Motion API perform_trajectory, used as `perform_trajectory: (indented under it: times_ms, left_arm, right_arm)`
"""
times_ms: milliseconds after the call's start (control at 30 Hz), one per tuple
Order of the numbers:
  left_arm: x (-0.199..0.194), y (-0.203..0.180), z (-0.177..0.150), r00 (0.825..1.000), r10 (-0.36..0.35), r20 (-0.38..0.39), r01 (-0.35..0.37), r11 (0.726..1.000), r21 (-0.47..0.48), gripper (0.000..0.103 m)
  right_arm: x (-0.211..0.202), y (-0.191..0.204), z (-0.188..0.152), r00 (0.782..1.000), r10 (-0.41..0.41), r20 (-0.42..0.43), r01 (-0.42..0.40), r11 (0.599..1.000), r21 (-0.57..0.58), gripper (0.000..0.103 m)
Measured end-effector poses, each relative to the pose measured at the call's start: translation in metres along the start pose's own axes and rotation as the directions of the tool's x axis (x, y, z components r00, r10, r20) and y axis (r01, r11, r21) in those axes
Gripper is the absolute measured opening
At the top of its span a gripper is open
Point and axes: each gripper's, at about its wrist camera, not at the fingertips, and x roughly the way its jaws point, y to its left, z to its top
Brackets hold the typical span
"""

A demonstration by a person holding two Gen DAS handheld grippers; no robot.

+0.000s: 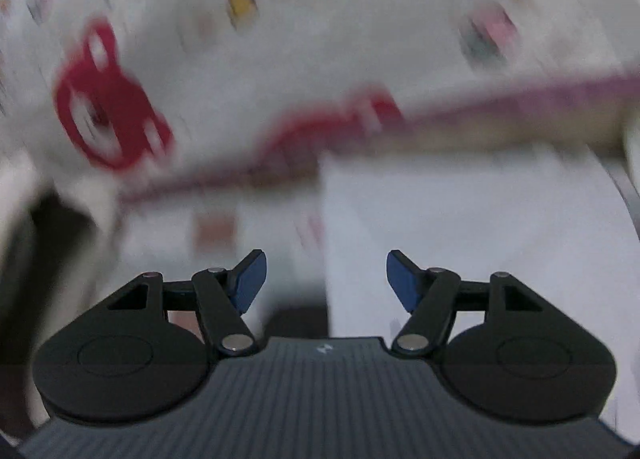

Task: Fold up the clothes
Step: 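Lay the folded shirt on the mat and open both grippers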

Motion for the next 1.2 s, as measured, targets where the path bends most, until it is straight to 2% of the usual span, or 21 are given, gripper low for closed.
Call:
perform_trajectory:
  times_ms: [67,133,233,333,400,433,500,600,633,667,733,767,800,867,900,967,1000,1067,1167,1200]
  left_arm:
    - [-0.011,-0.003,-0.048,0.993,-0.008,-0.119,0.01,1.0,0.017,0.066]
    - [-0.028,-0.001,-0.092,0.975,-0.006,-0.221,0.007,1.0,0.006,0.066]
    - [-0.063,0.019,-0.138,0.951,-0.046,-0.307,0.024,0.997,-0.072,0.066]
    - [-0.098,0.046,-0.165,0.936,-0.102,-0.336,0.032,0.978,-0.208,0.066]
    - [-0.121,0.052,-0.175,0.941,-0.168,-0.295,0.087,0.959,-0.27,0.066]
    - [-0.13,0.053,-0.177,0.945,-0.191,-0.264,0.118,0.955,-0.272,0.066]
    - [-0.142,0.045,-0.178,0.95,-0.206,-0.233,0.158,0.965,-0.207,0.066]
    - [-0.139,0.026,-0.179,0.933,-0.221,-0.283,0.193,0.973,-0.123,0.066]
    - [-0.135,0.024,-0.18,0.921,-0.241,-0.306,0.207,0.968,-0.14,0.066]
    - [-0.13,0.023,-0.18,0.905,-0.269,-0.33,0.22,0.959,-0.178,0.066]
    - [-0.115,0.031,-0.186,0.863,-0.332,-0.38,0.197,0.915,-0.351,0.066]
    - [-0.107,0.035,-0.189,0.84,-0.367,-0.4,0.174,0.88,-0.442,0.066]
    - [-0.102,0.039,-0.192,0.826,-0.394,-0.403,0.152,0.845,-0.513,0.066]
    - [-0.094,0.047,-0.199,0.809,-0.437,-0.392,0.107,0.766,-0.634,0.067]
    - [-0.092,0.047,-0.2,0.809,-0.44,-0.39,0.096,0.753,-0.651,0.067]
    - [-0.091,0.044,-0.2,0.812,-0.432,-0.392,0.086,0.753,-0.652,0.069]
    - [-0.092,0.043,-0.2,0.813,-0.429,-0.394,0.08,0.752,-0.655,0.069]
    - [-0.093,0.04,-0.2,0.813,-0.425,-0.397,0.068,0.748,-0.66,0.07]
    - [-0.095,0.041,-0.199,0.819,-0.417,-0.395,0.038,0.726,-0.687,0.07]
    - [-0.093,0.04,-0.199,0.821,-0.412,-0.396,0.034,0.728,-0.685,0.07]
  right_arm:
    - [-0.015,-0.016,-0.04,0.996,0.025,-0.086,-0.019,0.997,0.077,0.036]
    - [-0.033,-0.028,-0.072,0.987,0.075,-0.141,-0.055,0.988,0.145,0.036]
    - [-0.059,-0.035,-0.102,0.969,0.135,-0.209,-0.107,0.984,0.141,0.039]
    - [-0.075,-0.033,-0.115,0.945,0.143,-0.293,-0.118,0.988,0.103,0.039]
    - [-0.088,-0.026,-0.12,0.932,0.167,-0.322,-0.147,0.985,0.087,0.04]
    - [-0.093,-0.02,-0.125,0.925,0.184,-0.333,-0.172,0.983,0.067,0.041]
    - [-0.102,-0.005,-0.136,0.905,0.214,-0.368,-0.221,0.975,0.023,0.043]
    - [-0.106,0.013,-0.152,0.877,0.242,-0.414,-0.26,0.965,0.014,0.046]
    - [-0.107,0.014,-0.157,0.877,0.242,-0.415,-0.254,0.967,0.028,0.048]
    - [-0.108,0.014,-0.161,0.877,0.241,-0.416,-0.246,0.968,0.042,0.052]
    - [-0.104,0.009,-0.166,0.883,0.193,-0.427,-0.172,0.981,0.087,0.055]
    - [-0.101,0.004,-0.167,0.887,0.163,-0.431,-0.126,0.985,0.114,0.055]
    - [-0.099,-0.001,-0.169,0.89,0.135,-0.436,-0.08,0.987,0.142,0.055]
    - [-0.095,-0.022,-0.166,0.906,0.123,-0.404,-0.014,0.965,0.26,0.056]
    - [-0.093,-0.033,-0.164,0.914,0.116,-0.389,0.016,0.947,0.32,0.056]
    - [-0.091,-0.055,-0.162,0.927,0.163,-0.337,0.019,0.878,0.478,0.056]
    - [-0.088,-0.064,-0.163,0.927,0.186,-0.326,0.022,0.841,0.541,0.056]
    - [-0.083,-0.07,-0.166,0.921,0.184,-0.344,0.052,0.816,0.575,0.056]
    - [-0.075,-0.06,-0.171,0.9,0.168,-0.402,0.08,0.844,0.53,0.056]
    - [-0.073,-0.056,-0.174,0.893,0.172,-0.416,0.079,0.849,0.522,0.056]
